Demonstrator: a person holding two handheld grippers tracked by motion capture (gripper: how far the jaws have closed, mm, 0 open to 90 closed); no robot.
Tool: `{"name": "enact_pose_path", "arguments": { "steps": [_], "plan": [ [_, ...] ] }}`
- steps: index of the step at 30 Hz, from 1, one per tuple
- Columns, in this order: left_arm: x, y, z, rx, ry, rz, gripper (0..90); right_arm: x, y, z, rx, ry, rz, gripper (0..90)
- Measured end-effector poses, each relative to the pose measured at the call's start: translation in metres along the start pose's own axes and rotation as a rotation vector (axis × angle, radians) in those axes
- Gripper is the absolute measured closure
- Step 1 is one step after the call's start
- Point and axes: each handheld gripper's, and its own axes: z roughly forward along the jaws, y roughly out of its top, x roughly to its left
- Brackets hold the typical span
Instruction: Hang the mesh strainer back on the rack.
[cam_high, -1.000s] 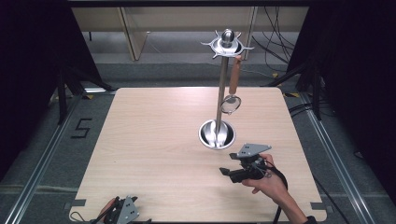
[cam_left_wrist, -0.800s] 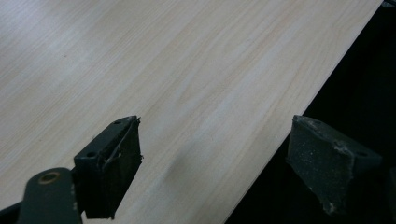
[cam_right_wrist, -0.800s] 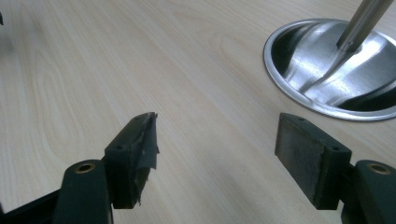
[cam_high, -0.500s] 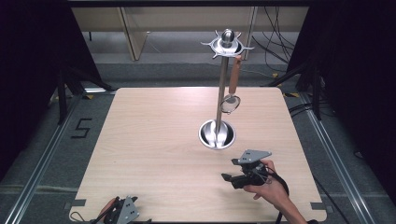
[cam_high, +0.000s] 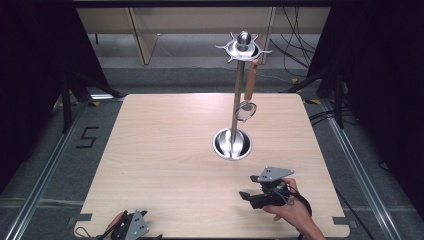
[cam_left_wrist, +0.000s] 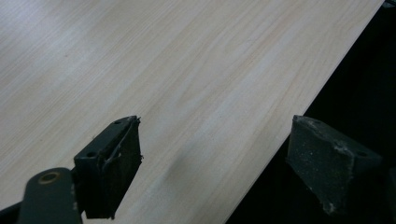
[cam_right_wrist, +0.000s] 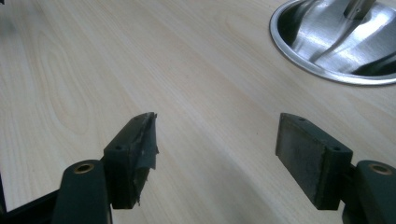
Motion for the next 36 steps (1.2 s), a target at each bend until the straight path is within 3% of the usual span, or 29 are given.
{"name": "enact_pose_path", "arguments": {
  "steps": [1,2,8,14,15,26,27,28,29,30,36],
  "plan": [
    [0.000,0.000,0.000,0.001,0.000,0.000,16.8,0.003,-0.002,0.000,-0.001,0.000,0.027,30.2],
    [0.000,0.000,0.000,0.001,-0.001,0.000,16.8,0.001,-0.003,-0.001,-0.005,-0.007,0.006,30.2],
    [0.000,0.000,0.001,0.006,0.001,0.004,16.8,0.005,-0.009,-0.005,0.011,-0.031,0.008,30.2],
    [0.000,0.000,0.000,0.001,0.003,0.000,16.8,0.009,-0.013,-0.009,0.013,-0.018,0.016,30.1],
    [0.000,0.000,0.000,0.001,0.003,0.000,16.8,0.009,-0.014,-0.009,0.003,-0.022,0.000,30.1],
    [0.001,0.000,0.000,0.001,0.000,0.003,16.8,0.014,-0.022,-0.017,-0.002,-0.021,0.022,29.8],
    [0.001,0.000,0.000,0.002,0.002,0.007,16.8,0.015,-0.022,-0.018,0.003,-0.027,0.042,29.8],
    [0.001,0.000,0.000,0.002,0.000,0.007,16.8,0.014,-0.023,-0.018,-0.007,-0.034,0.022,29.8],
    [0.000,-0.001,0.001,-0.009,-0.001,0.004,16.8,0.016,-0.024,-0.019,-0.002,-0.027,0.049,29.7],
    [0.000,0.000,0.001,-0.008,0.000,0.002,16.8,0.014,-0.024,-0.020,-0.002,-0.029,0.025,29.7],
    [0.000,0.000,0.001,-0.009,0.002,-0.003,16.8,0.016,-0.027,-0.020,-0.001,-0.026,0.034,29.6]
  ]
}}
